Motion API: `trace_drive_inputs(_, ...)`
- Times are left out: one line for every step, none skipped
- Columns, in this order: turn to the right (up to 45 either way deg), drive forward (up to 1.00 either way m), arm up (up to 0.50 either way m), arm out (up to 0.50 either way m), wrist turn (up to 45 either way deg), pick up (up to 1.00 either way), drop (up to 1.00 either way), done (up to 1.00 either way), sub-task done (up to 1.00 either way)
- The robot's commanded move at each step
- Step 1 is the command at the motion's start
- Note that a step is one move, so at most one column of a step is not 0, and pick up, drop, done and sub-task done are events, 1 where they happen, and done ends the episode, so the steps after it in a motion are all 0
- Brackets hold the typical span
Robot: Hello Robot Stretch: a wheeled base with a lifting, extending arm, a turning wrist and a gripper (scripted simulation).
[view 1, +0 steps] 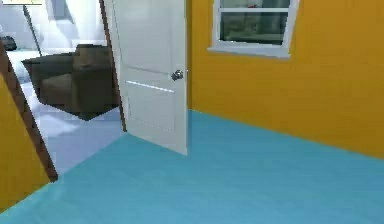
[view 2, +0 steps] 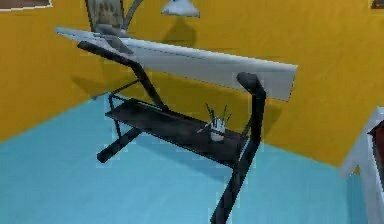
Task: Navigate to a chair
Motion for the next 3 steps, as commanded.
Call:
trace_drive_inputs(-45.0,0.0,0.0,0.0,0.0,0.0,0.0,0.0,0.0)
trace_drive_inputs(-45.0,0.0,0.0,0.0,0.0,0.0,0.0,0.0,0.0)
trace_drive_inputs(-21.0,0.0,0.0,0.0,0.0,0.0,0.0,0.0,0.0)
